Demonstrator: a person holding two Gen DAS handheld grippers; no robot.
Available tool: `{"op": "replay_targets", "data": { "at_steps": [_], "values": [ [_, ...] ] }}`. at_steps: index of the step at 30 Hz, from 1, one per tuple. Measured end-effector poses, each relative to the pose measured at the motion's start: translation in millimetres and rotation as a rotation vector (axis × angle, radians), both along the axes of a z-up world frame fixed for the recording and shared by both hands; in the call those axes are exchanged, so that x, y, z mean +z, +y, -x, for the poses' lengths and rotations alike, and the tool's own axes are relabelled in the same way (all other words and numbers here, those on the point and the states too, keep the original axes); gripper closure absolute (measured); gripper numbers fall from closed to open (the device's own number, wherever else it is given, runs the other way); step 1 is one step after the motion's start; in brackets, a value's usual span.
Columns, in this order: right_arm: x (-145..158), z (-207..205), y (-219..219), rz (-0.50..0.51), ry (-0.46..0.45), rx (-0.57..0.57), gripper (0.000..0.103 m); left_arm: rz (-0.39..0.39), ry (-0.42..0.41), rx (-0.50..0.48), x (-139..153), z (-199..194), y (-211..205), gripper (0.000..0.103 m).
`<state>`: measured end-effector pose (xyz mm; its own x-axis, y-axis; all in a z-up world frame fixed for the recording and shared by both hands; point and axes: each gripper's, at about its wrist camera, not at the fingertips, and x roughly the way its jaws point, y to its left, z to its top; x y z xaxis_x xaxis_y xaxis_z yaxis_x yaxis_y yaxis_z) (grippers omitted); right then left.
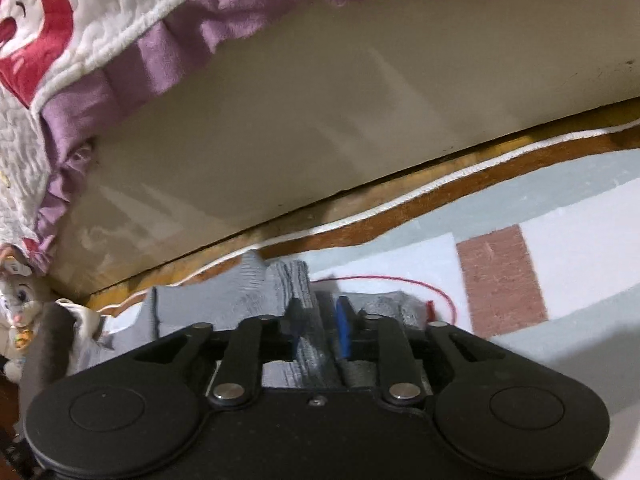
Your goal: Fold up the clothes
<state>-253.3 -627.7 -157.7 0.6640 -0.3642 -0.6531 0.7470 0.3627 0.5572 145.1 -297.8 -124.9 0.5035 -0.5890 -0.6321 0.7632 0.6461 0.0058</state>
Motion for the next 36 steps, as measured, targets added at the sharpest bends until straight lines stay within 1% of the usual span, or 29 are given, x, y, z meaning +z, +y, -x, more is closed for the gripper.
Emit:
{"op": "replay_targets", "data": {
  "at_steps": [2,3,4,5,6,7,8,9,10,11,14,16,18,19,21,22,23,24,25,26,27,29,30,32,33,34,35,36],
  "values": [
    [0,-6,2,0.024,0.015,0.031,0.07,0.034,0.064,-0.008,-1,-6,3,0.079],
    [-1,-9,3,0.036,0.022,0.046,0.059,0.039,0.088,-0.016,-3,-8,4,0.062],
    [-1,-12,4,0.049,0.03,0.061,0.051,0.042,0.11,-0.022,-5,-9,4,0.053],
    [-1,-15,5,0.061,0.037,0.077,0.051,0.039,0.124,-0.021,-8,-9,3,0.053],
    [-1,-18,6,0.073,0.045,0.092,0.051,0.027,0.125,-0.02,-11,-8,2,0.059],
    [-1,-21,7,0.085,0.052,0.107,0.051,0.004,0.093,-0.025,-13,-5,-1,0.09],
    [-1,-24,8,0.097,0.06,0.123,0.055,-0.028,0.029,-0.042,-13,2,-4,0.091],
    [-2,-28,9,0.109,0.067,0.138,0.091,-0.054,-0.035,-0.058,-12,10,-8,0.092],
    [-2,-31,10,0.121,0.075,0.153,0.09,-0.064,-0.095,-0.067,-7,17,-10,0.092],
    [-1,-33,11,0.135,0.081,0.167,0.09,-0.056,-0.137,-0.069,0,23,-11,0.092],
    [25,-25,24,0.251,0.002,0.131,0.091,0.018,-0.21,-0.062,28,34,-10,0.093],
    [37,-19,26,0.298,-0.037,0.103,0.091,0.056,-0.262,-0.055,40,36,-10,0.094],
    [46,-15,24,0.337,-0.069,0.071,0.091,0.076,-0.306,-0.033,42,33,-13,0.094],
    [49,-11,23,0.348,-0.079,0.045,0.091,0.078,-0.31,-0.024,41,30,-15,0.094],
    [48,-8,15,0.334,-0.085,0.006,0.091,0.086,-0.278,-0.001,30,16,-20,0.094],
    [42,-9,10,0.295,-0.07,-0.007,0.091,0.074,-0.251,0.003,22,11,-22,0.093],
    [36,-9,5,0.255,-0.056,-0.02,0.091,0.029,-0.224,-0.012,12,8,-27,0.092],
    [30,-10,0,0.216,-0.039,-0.032,0.088,-0.017,-0.209,-0.017,2,6,-31,0.089],
    [23,-15,-4,0.18,0.019,-0.023,0.082,-0.07,-0.23,0.01,-7,6,-34,0.089],
    [20,-17,-5,0.18,0.09,-0.045,0.082,-0.122,-0.262,0.049,-13,7,-33,0.089],
    [16,-18,-6,0.178,0.158,-0.066,0.076,-0.145,-0.261,0.071,-13,8,-30,0.089],
    [14,-10,-11,0.14,0.166,-0.105,0.074,-0.13,-0.201,0.091,-3,14,-14,0.089],
    [12,-6,-14,0.12,0.167,-0.124,0.073,-0.123,-0.17,0.101,2,17,-6,0.087],
    [11,11,-10,0.024,0.059,-0.15,0.071,-0.108,-0.11,0.121,12,22,9,0.077],
    [11,20,-8,-0.024,0.005,-0.163,0.068,-0.101,-0.08,0.131,17,25,17,0.07],
    [10,28,-5,-0.07,-0.047,-0.175,0.066,-0.093,-0.05,0.141,22,28,25,0.067],
    [11,31,2,-0.093,-0.052,-0.165,0.065,-0.086,-0.02,0.151,27,30,33,0.066],
    [11,33,9,-0.116,-0.057,-0.155,0.062,-0.078,0.011,0.161,32,33,41,0.066]
  ]
}}
